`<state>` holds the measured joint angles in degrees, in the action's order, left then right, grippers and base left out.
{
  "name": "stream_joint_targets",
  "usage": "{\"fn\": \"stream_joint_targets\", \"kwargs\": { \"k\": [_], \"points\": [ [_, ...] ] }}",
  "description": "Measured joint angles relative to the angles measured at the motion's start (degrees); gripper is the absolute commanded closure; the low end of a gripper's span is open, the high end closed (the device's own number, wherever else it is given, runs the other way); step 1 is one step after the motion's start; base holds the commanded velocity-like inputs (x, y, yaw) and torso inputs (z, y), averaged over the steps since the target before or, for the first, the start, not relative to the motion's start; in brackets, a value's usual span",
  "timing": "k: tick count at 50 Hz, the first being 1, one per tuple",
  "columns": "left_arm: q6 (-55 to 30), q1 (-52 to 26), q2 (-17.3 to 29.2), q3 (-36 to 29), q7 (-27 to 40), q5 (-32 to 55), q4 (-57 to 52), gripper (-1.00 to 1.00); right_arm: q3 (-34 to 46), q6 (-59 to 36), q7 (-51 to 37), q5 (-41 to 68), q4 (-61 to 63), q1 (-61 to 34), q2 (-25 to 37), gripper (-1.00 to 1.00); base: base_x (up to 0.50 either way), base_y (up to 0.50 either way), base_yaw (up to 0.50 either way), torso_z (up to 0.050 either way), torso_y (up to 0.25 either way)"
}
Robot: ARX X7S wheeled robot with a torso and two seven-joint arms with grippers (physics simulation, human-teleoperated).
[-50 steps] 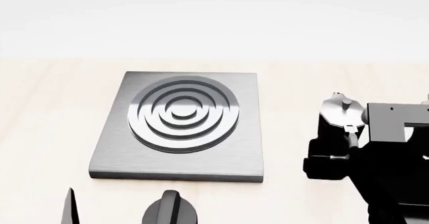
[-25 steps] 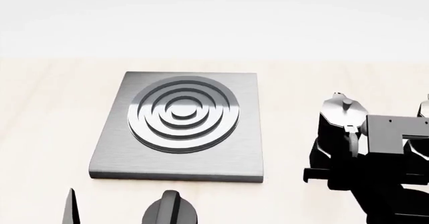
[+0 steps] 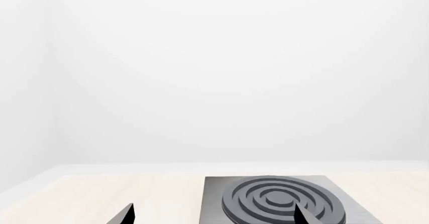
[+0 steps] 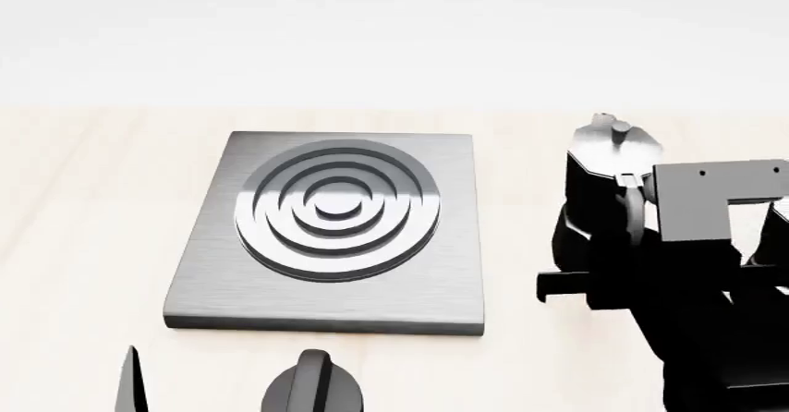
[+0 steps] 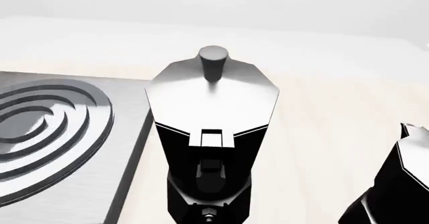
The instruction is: Put both moka pots on the stove.
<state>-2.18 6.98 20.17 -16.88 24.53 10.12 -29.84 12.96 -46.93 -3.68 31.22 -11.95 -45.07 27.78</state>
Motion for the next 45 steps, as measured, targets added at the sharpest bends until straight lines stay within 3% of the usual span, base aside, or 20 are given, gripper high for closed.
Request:
{"fn": "stream_joint_targets", "kwargs": {
  "k": [18,45],
  "points": [
    [0.08,-0.18,0.32,-0.20,0.07,0.35,0.33,-1.00,4.61,0.11,1.70,-0.56,5.66,-4.26,-1.69,1.00,0.00,0.00,0.00,0.000,0.001],
    [-0.47,-0.45,1.01,-0.45,-0.32,1.94,0.50,-1.00,14.03,15.04,11.15,-6.72,-17.04,-15.66,-13.99,1.00,0.00,0.00,0.00,0.000,0.001]
  ]
}}
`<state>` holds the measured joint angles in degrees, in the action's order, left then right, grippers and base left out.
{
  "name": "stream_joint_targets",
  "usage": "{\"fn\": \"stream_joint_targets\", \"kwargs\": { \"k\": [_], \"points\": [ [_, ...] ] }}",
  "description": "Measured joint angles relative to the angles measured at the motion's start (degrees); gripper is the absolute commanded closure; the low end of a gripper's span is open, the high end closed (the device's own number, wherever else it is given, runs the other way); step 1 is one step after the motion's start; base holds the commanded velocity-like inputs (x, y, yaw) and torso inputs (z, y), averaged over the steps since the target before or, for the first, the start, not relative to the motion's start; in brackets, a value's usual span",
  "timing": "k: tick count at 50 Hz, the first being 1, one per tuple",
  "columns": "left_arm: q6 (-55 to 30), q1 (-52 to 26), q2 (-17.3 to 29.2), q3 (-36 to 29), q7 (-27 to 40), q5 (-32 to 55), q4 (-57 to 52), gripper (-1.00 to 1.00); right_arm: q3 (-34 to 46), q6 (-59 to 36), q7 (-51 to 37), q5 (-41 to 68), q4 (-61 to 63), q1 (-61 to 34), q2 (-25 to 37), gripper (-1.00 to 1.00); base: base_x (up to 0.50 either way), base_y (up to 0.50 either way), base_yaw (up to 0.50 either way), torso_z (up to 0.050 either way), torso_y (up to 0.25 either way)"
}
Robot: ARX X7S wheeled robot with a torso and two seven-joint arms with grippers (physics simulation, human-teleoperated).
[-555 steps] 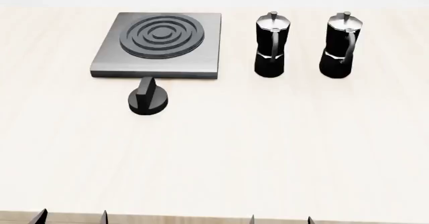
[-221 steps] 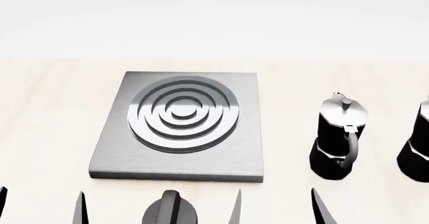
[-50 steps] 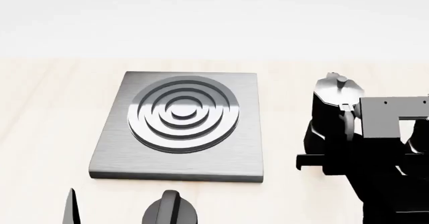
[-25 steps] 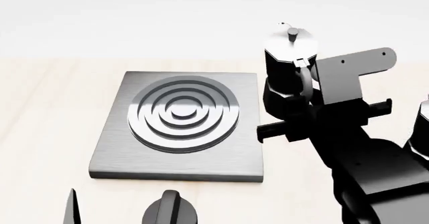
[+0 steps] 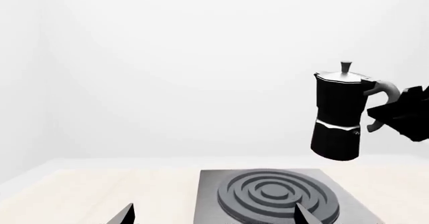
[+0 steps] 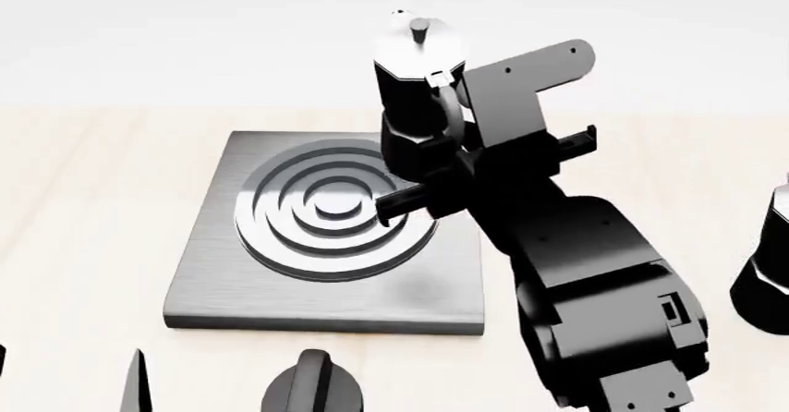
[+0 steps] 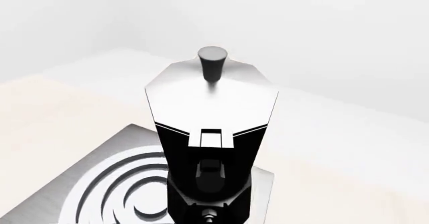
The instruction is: Put both moka pots on the stove.
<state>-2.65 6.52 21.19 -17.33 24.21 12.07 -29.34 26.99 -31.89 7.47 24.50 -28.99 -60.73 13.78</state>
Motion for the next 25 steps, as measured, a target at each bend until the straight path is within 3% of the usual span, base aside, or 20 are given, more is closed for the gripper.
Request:
{"fn": "stream_joint_targets", "kwargs": {
  "k": [16,25],
  "points": [
    [-0.57,-0.41,0.36,-0.03,0.18,0.23,0.58,-1.00,1.99,12.87,5.19,-0.60,-20.42,-6.69,-8.91,1.00,0.00,0.00,0.00,0.000,0.001],
    [-0.50,-0.57,0.52,-0.04,0.21,0.33,1.11,-1.00,15.65,21.31,4.88,12.84,-31.05,-11.02,-11.74,1.00,0.00,0.00,0.00,0.000,0.000]
  ]
}}
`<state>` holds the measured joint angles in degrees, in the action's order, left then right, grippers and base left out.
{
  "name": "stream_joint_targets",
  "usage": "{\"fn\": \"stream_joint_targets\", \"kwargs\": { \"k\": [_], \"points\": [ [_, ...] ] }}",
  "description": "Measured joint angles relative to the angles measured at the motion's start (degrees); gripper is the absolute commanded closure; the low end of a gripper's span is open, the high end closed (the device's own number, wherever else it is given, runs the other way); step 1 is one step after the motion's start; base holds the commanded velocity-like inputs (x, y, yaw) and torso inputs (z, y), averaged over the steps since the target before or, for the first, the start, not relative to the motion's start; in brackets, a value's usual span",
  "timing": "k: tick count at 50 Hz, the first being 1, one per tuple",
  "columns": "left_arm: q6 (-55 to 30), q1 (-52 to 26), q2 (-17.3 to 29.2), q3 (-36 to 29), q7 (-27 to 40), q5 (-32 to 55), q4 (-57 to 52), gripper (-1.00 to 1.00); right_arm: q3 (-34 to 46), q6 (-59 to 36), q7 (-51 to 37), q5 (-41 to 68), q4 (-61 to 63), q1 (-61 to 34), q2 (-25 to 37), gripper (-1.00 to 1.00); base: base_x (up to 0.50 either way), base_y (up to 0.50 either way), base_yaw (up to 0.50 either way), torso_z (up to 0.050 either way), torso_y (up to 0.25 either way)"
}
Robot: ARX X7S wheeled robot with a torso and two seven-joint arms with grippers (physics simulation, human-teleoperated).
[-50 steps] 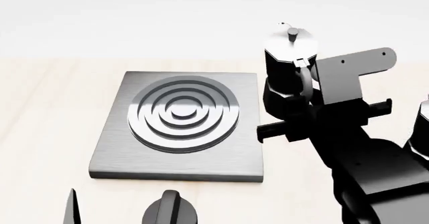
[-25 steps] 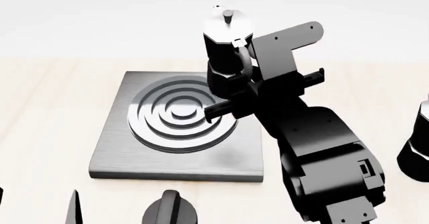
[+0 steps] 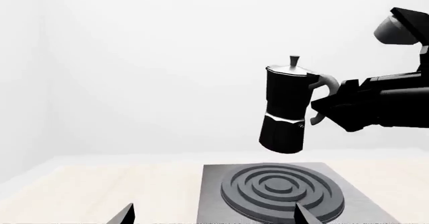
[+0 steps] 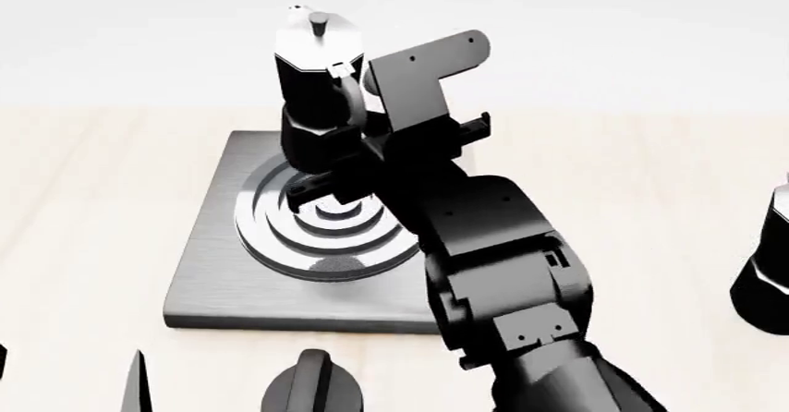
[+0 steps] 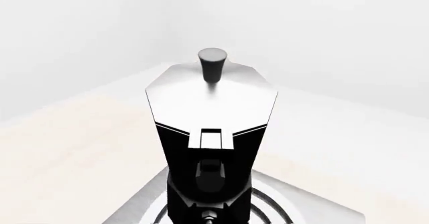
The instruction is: Put both moka pots on the stove.
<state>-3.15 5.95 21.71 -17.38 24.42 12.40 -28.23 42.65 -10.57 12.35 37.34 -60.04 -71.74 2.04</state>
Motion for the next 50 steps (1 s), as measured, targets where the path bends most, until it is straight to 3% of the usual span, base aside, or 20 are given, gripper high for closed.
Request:
{"fn": "stream_joint_targets", "kwargs": {
  "k": [12,21,32,50],
  "points": [
    [0.95,0.01,0.30,0.10,-0.07,-0.04,0.70,-1.00,26.92,8.43,-2.50,26.38,-5.19,-4.10,-1.43,1.00,0.00,0.00,0.00,0.000,0.002],
    [1.16,-0.12,0.49,0.03,0.07,-0.44,1.11,-1.00,39.17,12.08,-3.65,38.03,-6.12,-4.96,-1.76,1.00,0.00,0.00,0.00,0.000,-0.041],
    [1.24,-0.25,0.65,-0.14,0.18,-0.68,1.44,-1.00,45.56,14.28,-4.19,43.87,-6.18,-5.09,-1.89,1.00,0.00,0.00,0.00,0.000,-0.076],
    [1.23,-0.24,0.88,-0.41,0.37,-0.68,1.33,-1.00,48.22,15.61,-4.38,46.31,-6.10,-4.67,-1.95,1.00,0.00,0.00,0.00,0.000,-0.075]
  ]
}}
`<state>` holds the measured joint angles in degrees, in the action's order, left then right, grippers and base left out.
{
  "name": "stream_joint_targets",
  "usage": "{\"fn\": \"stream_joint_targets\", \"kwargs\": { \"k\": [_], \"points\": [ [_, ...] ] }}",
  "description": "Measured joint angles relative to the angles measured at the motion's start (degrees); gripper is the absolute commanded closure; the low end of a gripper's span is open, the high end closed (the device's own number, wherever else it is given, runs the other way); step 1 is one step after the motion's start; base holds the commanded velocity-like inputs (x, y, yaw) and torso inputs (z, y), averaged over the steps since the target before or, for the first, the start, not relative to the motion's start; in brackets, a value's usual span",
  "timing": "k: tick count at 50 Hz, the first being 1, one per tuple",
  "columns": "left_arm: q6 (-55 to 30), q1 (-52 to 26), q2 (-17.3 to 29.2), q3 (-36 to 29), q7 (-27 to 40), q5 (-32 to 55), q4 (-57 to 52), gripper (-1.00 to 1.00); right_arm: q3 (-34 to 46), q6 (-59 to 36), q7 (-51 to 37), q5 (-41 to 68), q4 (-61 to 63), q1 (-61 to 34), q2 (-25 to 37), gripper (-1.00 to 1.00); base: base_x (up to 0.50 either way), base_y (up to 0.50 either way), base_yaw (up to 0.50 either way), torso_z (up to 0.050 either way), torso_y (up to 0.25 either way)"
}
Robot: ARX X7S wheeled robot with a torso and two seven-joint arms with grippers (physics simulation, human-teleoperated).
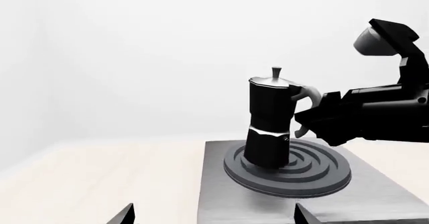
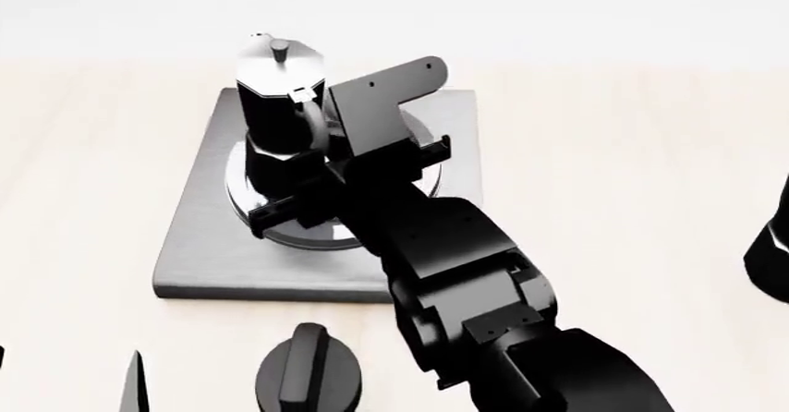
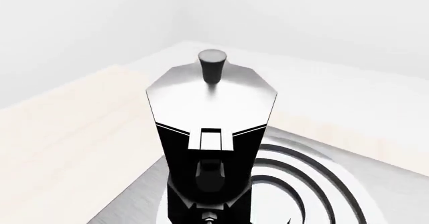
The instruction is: Put both moka pots on the stove.
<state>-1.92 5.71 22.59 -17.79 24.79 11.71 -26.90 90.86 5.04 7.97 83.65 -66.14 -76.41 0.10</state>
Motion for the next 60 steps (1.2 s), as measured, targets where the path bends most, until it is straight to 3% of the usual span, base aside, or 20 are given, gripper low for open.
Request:
{"fn": "stream_joint_targets", "kwargs": {
  "k": [22,23,41,60],
  "points": [
    [0.63,-0.09,0.12,-0.25,0.13,0.13,0.35,-1.00,-2.28,0.69,0.20,-1.30,0.07,-0.11,-0.09,1.00,0.00,0.00,0.00,0.000,-0.051],
    [0.67,-0.09,0.12,-0.26,0.13,0.14,0.36,-1.00,-2.35,0.67,0.17,-1.39,0.07,-0.10,-0.10,-1.00,0.00,0.00,0.00,0.000,0.000],
    [1.15,-0.18,0.13,-0.65,0.24,0.08,0.70,-1.00,-2.23,2.80,-0.94,-2.31,1.14,0.61,0.86,-1.00,0.00,0.00,0.00,0.000,0.000],
    [1.41,-0.19,0.09,-1.35,0.38,-0.22,0.93,-1.00,0.71,10.36,-24.18,-11.64,45.91,2.24,26.90,-1.00,0.00,0.00,0.00,0.000,0.000]
  ]
}}
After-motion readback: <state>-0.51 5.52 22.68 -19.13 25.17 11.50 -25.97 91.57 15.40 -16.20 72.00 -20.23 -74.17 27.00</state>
